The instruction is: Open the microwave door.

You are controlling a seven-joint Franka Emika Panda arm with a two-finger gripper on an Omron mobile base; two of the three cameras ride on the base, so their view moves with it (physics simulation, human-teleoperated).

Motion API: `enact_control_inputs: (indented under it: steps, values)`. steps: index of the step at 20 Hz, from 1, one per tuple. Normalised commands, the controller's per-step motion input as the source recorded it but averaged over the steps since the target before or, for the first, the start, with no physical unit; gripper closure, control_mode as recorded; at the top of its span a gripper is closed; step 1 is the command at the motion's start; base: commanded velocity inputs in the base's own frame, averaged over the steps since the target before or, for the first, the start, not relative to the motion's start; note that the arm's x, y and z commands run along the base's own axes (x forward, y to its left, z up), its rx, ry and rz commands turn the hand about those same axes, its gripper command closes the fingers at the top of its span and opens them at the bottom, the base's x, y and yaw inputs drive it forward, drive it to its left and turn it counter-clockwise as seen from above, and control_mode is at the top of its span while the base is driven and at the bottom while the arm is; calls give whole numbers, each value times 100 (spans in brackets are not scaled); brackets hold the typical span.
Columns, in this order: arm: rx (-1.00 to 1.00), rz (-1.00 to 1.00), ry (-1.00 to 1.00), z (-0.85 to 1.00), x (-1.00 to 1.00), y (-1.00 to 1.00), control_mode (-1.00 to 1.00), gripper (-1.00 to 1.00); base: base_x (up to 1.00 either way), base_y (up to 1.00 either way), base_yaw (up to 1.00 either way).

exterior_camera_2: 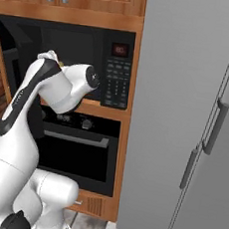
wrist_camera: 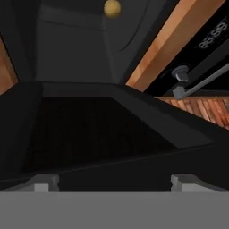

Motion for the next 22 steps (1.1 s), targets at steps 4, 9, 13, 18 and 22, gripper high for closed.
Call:
enact_control_inputs:
  steps: [4, 9, 13, 18, 22]
  values:
    - [0, 15, 34, 0, -5, 42, -100, -100, 0, 0, 0]
    - [0, 27, 36, 14, -47, 18, -100, -100, 0, 0, 0]
    - [0, 28, 32, 11, -65, 54, -100, -100, 0, 0, 0]
    - [0, 24, 28, 14, -70, 86, -100, -100, 0, 0, 0]
    - [0, 20, 23, 22, -77, 100, -100, -100, 0, 0, 0]
